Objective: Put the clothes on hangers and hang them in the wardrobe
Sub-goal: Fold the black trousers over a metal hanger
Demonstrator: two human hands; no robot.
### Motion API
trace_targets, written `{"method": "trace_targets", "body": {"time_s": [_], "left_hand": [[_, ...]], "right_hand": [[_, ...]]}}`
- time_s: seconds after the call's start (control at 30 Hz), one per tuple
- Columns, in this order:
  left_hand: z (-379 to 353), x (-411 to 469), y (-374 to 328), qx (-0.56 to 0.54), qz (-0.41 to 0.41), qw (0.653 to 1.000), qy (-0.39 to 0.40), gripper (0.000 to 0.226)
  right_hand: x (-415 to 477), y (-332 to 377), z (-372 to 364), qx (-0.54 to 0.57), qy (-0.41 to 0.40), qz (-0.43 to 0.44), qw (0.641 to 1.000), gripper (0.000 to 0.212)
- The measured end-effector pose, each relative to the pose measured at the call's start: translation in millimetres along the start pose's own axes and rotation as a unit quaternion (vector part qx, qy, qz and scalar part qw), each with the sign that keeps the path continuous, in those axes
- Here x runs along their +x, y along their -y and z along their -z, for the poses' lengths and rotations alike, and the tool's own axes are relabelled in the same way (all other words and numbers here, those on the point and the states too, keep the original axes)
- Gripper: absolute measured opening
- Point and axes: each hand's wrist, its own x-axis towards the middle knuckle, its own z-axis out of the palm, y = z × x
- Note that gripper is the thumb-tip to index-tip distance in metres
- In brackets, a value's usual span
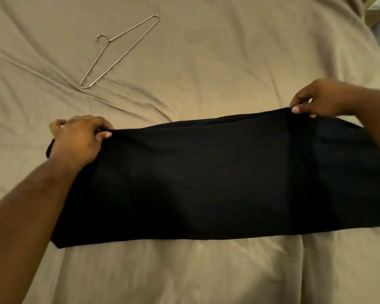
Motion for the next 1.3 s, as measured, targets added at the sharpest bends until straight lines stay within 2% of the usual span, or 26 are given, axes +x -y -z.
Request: {"method": "trace_targets", "body": {"time_s": [0.07,0.13,0.2,0.27,0.33,0.4,0.43,0.5,0.57,0.6,0.67,0.73,0.83,0.9,0.97,1.07,1.17,1.23,1.3], "left_hand": [[13,5,-3,-0.018,0.021,0.999,-0.019,0.006],[18,9,-9,-0.031,0.036,0.998,-0.028,0.006],[12,9,-13,-0.026,0.05,0.997,-0.045,0.009],[3,4,-19,-0.004,0.058,0.995,-0.08,0.021],[-7,-11,-44,-0.017,0.042,0.991,-0.124,0.038],[-24,-42,-89,-0.057,-0.009,0.987,-0.15,0.044],[-39,-61,-114,-0.074,-0.045,0.986,-0.14,0.047],[-77,-107,-154,-0.055,-0.122,0.989,-0.058,0.058],[-108,-136,-163,0.007,-0.166,0.986,0.034,0.07],[-116,-136,-154,0.021,-0.162,0.985,0.051,0.071],[-113,-119,-126,0.016,-0.125,0.991,0.045,0.073],[-105,-97,-81,0.003,-0.057,0.998,0.023,0.073],[-91,-81,21,-0.049,0.089,0.995,-0.008,0.077],[-83,-83,73,-0.039,0.152,0.988,0.002,0.069],[-80,-86,98,-0.043,0.163,0.985,0.021,0.063],[-78,-88,97,-0.051,0.151,0.987,0.003,0.062],[-77,-89,95,-0.05,0.163,0.985,-0.008,0.064],[-78,-89,94,-0.05,0.159,0.986,-0.007,0.064],[-77,-89,96,-0.067,0.157,0.985,-0.002,0.064]], "right_hand": [[2,-2,12,-0.001,0.021,-0.017,1.0,0.007],[11,-7,14,0.015,-0.006,-0.043,0.999,0.011],[18,-7,4,0.032,-0.068,-0.073,0.994,0.014],[16,9,-20,0.049,-0.173,-0.08,0.98,0.024],[-1,47,-55,0.094,-0.276,-0.03,0.956,0.035],[-25,104,-97,0.163,-0.329,0.065,0.928,0.043],[-37,134,-119,0.193,-0.323,0.107,0.92,0.047],[-54,186,-163,0.202,-0.248,0.186,0.929,0.052],[-61,207,-197,0.142,-0.151,0.214,0.955,0.055],[-59,203,-209,0.093,-0.138,0.211,0.963,0.057],[-49,175,-218,0.008,-0.176,0.178,0.968,0.059],[-38,131,-211,-0.037,-0.207,0.093,0.973,0.059],[-32,60,-190,-0.012,-0.207,-0.047,0.977,0.064],[-32,33,-183,0.0,-0.187,-0.085,0.979,0.067],[-32,31,-181,0.0,-0.167,-0.09,0.982,0.068],[-33,45,-175,0.02,-0.151,-0.119,0.981,0.066],[-37,92,-170,0.096,-0.156,-0.173,0.968,0.077],[-42,148,-171,0.117,-0.204,-0.117,0.965,0.076],[-42,216,-175,0.108,-0.199,-0.018,0.974,0.075]]}}
